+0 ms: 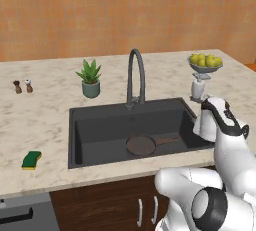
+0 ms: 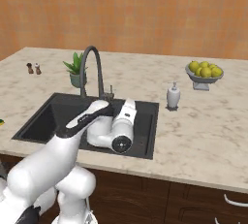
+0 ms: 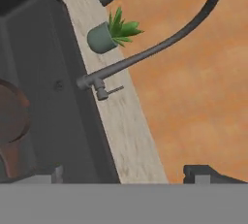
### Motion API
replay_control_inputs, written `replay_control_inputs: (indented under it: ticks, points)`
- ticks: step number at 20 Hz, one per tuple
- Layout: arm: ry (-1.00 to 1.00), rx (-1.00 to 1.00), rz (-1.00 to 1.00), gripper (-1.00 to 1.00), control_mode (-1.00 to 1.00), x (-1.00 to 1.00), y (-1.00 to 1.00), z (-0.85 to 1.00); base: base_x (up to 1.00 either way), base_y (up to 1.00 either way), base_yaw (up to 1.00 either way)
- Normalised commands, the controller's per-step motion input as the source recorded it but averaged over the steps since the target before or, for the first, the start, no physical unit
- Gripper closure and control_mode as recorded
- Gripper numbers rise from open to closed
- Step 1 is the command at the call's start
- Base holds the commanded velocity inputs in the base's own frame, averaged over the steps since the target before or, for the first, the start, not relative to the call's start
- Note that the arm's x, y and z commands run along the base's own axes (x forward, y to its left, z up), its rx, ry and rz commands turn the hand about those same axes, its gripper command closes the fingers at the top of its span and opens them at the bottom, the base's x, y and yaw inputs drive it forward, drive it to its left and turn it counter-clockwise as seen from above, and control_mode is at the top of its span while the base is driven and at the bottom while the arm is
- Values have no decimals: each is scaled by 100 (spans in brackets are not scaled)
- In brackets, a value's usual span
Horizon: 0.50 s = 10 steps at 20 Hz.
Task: Pick the pan and sponge and place them into the sink. Then turn on the water.
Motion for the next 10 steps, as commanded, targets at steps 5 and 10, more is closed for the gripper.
replay_control_inputs:
  ticks: [5,10]
  points:
    - [-6,-15,12,-100,-100,-83,10,88,0,0,0]
    - [1,-41,14,-100,-100,-62,61,77,0,0,0]
